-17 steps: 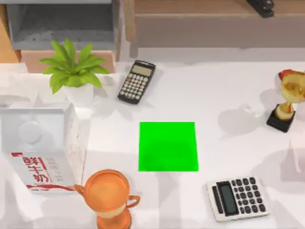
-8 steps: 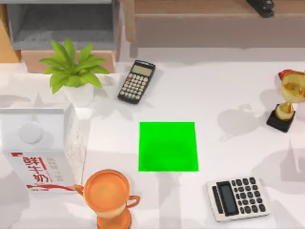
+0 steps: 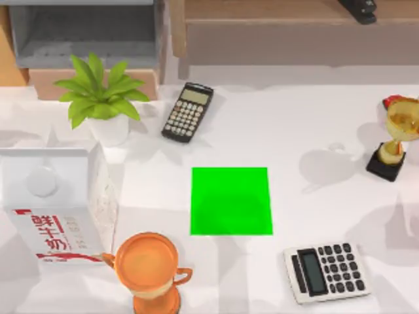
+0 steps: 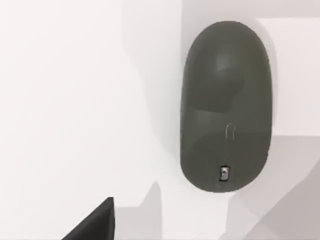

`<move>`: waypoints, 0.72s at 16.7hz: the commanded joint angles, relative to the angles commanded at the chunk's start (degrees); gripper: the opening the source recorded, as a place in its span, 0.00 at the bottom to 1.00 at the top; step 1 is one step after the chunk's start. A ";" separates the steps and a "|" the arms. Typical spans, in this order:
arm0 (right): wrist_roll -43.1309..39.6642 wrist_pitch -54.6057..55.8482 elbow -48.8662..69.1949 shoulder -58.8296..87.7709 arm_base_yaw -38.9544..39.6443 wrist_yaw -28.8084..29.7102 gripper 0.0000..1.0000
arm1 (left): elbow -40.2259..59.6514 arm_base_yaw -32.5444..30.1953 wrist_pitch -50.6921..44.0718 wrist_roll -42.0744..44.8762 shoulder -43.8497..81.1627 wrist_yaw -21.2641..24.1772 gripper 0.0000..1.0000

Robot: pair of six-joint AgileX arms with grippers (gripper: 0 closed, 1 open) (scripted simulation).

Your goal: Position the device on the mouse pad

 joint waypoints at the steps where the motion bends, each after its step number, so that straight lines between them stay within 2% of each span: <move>1: 0.00 0.00 0.00 0.00 0.00 0.00 1.00 | -0.48 0.07 0.74 -0.04 0.37 -0.02 1.00; 9: 0.00 0.00 0.00 0.00 0.00 0.00 1.00 | -11.37 0.30 21.33 0.15 9.43 -0.06 1.00; 12: 0.00 0.00 0.00 0.00 0.00 0.00 1.00 | -13.28 0.35 24.40 0.21 11.12 -0.05 1.00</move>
